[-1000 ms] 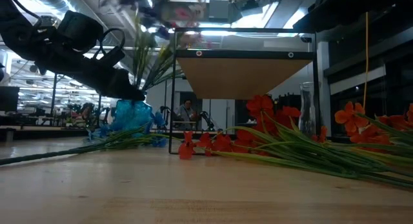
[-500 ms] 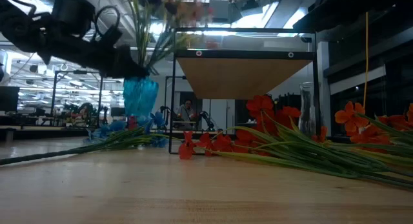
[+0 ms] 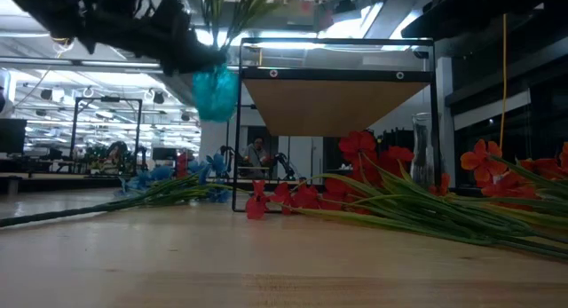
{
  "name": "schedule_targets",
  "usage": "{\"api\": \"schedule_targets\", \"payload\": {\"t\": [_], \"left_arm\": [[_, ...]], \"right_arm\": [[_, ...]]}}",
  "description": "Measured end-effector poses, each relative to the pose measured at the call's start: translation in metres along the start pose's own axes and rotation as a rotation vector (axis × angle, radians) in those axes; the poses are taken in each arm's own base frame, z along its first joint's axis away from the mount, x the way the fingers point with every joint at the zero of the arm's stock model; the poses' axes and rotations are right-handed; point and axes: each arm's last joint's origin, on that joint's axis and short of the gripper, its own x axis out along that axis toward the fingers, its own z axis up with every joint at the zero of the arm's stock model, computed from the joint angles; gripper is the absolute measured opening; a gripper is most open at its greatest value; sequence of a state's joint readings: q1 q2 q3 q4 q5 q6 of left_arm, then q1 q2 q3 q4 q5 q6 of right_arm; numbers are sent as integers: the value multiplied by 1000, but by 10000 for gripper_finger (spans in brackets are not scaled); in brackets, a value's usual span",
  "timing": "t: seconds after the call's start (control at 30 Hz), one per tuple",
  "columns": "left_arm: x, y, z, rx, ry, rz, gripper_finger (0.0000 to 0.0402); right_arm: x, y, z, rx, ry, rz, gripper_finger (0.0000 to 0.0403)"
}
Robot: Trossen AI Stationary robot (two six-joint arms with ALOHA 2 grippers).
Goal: Pick and place flowers into a vace then onto a shelf
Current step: Put the blue vase on the shelf
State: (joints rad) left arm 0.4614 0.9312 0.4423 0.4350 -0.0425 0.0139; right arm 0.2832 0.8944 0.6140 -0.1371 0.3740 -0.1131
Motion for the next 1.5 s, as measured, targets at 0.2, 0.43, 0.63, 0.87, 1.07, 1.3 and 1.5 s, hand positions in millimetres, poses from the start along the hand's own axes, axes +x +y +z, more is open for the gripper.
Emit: {"api": "schedule_targets", "payload": {"t": [0.2, 0.43, 0.63, 0.87, 1.07, 1.3, 1.5], "left_arm": [[15, -1, 34, 45, -62, -75, 161], [54, 11, 62, 50, -27, -153, 161], [108, 33, 60, 24, 16, -223, 161], [157, 51, 62, 11, 2, -324, 161], [185, 54, 55, -3, 18, -361, 161], [192, 55, 50, 5, 17, -357, 161], [191, 56, 53, 11, -2, -352, 161]], "right_arm": [[0, 0, 1, 3, -8, -1, 8], [0, 0, 1, 5, -14, -2, 8], [1, -3, 1, 12, -8, -57, 8], [3, -13, -1, 31, 10, -120, 8], [5, -18, -2, 38, 20, -144, 8], [6, -22, -4, 31, 38, -163, 8], [6, -26, -5, 17, 47, -176, 8]]}}
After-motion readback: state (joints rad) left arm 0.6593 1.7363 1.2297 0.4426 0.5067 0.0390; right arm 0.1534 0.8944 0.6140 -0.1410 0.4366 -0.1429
